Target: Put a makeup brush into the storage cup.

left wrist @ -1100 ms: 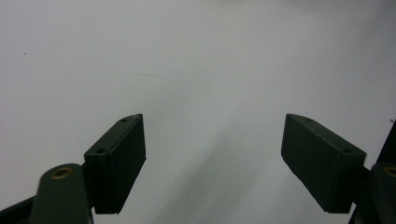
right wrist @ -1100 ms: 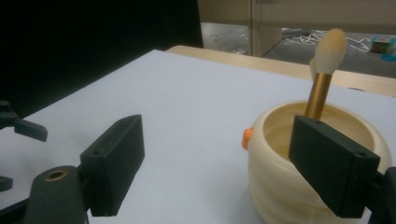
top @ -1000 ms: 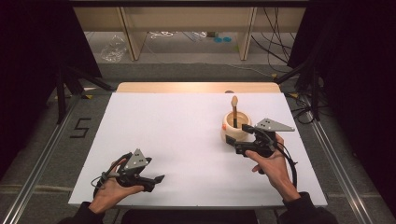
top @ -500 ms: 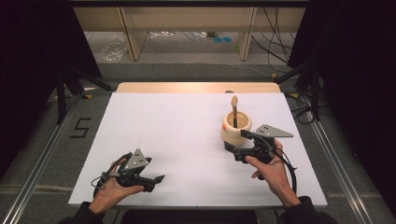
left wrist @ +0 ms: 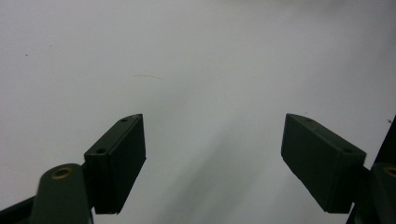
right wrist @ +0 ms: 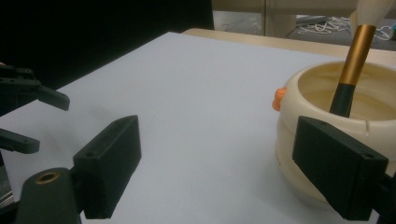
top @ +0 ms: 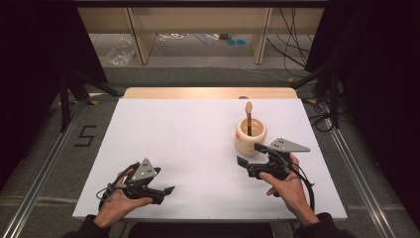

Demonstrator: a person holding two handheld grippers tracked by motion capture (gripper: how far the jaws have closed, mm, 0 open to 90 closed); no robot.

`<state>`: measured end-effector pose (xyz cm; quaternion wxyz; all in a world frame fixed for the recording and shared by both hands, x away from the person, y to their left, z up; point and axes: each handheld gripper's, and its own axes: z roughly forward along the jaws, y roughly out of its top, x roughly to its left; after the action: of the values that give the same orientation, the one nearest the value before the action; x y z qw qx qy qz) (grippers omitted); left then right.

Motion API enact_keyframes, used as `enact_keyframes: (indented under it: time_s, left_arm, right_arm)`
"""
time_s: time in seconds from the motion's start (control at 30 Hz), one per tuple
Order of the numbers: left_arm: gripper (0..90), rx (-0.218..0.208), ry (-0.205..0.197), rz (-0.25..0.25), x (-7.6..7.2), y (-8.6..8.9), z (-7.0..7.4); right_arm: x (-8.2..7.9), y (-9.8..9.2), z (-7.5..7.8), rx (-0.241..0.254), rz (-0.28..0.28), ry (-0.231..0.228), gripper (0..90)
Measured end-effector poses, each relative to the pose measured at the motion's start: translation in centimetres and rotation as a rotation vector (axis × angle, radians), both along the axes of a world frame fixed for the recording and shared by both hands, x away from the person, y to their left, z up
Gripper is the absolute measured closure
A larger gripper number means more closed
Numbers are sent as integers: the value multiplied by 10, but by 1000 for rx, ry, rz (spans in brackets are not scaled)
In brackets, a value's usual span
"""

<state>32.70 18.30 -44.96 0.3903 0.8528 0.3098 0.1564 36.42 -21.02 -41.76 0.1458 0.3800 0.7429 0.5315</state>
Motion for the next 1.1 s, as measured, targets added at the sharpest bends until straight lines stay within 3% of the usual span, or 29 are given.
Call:
enact_keyframes:
  time_s: [0.1,0.17,0.3,0.33,0.43,0.47,0.7,0.93,1.1]
  left_arm:
    - [219,-1,-4,-2,0,0,0]
    - [219,-10,-1,4,-1,0,0]
    - [219,-4,-1,4,0,0,0]
    - [219,-3,-1,4,0,0,0]
    - [219,0,-3,-2,0,0,0]
    - [219,-8,0,-3,-1,0,0]
    - [219,-14,4,-1,0,-1,-1]
    - [219,-11,3,1,0,-1,0]
    - [218,-13,2,2,0,-1,0]
  right_arm:
    - [-2,0,-5,-26,-12,-6,166]
    - [-5,1,-8,-14,-11,21,167]
    - [-9,-1,-11,-23,-18,10,168]
    - [-10,-1,-11,-16,-12,33,168]
    - [-14,-2,-13,-16,-16,17,168]
    - [-16,-2,-13,-11,-10,31,168]
    - [-26,-1,-17,-45,-23,19,170]
    - [-32,0,-20,-36,-13,23,167]
    - [-34,0,-22,-72,-2,33,167]
